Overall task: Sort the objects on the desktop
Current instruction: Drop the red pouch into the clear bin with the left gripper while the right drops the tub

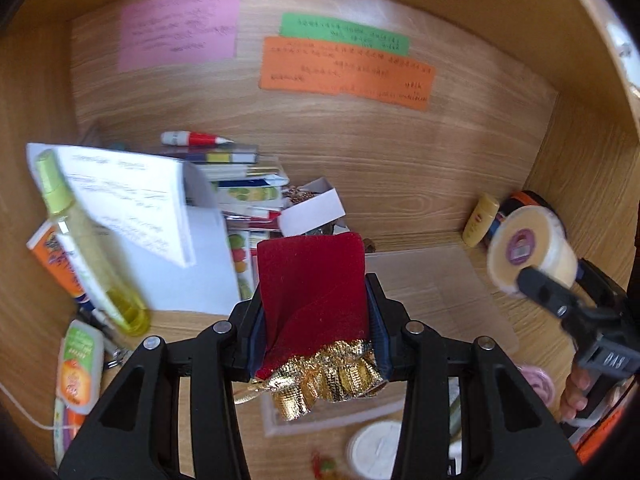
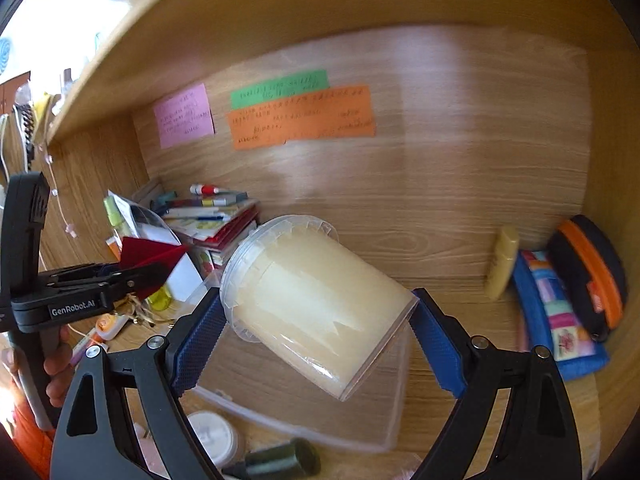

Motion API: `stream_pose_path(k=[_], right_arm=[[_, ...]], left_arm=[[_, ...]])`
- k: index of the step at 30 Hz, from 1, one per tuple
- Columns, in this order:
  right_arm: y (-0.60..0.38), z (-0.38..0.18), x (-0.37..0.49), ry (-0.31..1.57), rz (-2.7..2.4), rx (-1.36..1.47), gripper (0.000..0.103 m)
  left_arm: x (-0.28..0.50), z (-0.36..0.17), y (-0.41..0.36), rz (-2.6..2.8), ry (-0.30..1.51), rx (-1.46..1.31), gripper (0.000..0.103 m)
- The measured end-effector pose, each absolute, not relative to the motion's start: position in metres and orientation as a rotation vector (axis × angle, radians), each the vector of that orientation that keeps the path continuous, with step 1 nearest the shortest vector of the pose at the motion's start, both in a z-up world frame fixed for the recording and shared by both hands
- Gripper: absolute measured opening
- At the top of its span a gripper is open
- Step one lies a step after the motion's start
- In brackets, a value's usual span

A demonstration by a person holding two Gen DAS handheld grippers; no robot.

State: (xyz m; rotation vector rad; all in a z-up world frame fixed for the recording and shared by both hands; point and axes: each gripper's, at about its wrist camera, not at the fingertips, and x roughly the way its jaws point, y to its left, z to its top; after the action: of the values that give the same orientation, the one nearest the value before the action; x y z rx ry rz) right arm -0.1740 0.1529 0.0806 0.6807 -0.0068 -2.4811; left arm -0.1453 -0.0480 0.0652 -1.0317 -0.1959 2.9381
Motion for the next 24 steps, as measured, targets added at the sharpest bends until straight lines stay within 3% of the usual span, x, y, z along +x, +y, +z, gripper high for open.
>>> stream_pose_path(k=[17, 19, 24], right_arm=[[0.124, 0.001, -0.206, 0.153, -2.388, 0.969, 0.089], [0.12, 0.0, -0.204, 0.18, -2.385, 0.966, 0.089], [0.109, -0.006, -0.204, 0.229, -2.374, 0.985, 0.089]], left_arm=[[-0.182, -0.009, -0.026, 2.791, -0.109, -1.294, 0.043], [-0.182, -0.011, -0.026, 2.775, -0.123, -1.307, 0.045], [-0.183, -0.014, -0.024, 2.775, -0.112, -1.32, 0.062]])
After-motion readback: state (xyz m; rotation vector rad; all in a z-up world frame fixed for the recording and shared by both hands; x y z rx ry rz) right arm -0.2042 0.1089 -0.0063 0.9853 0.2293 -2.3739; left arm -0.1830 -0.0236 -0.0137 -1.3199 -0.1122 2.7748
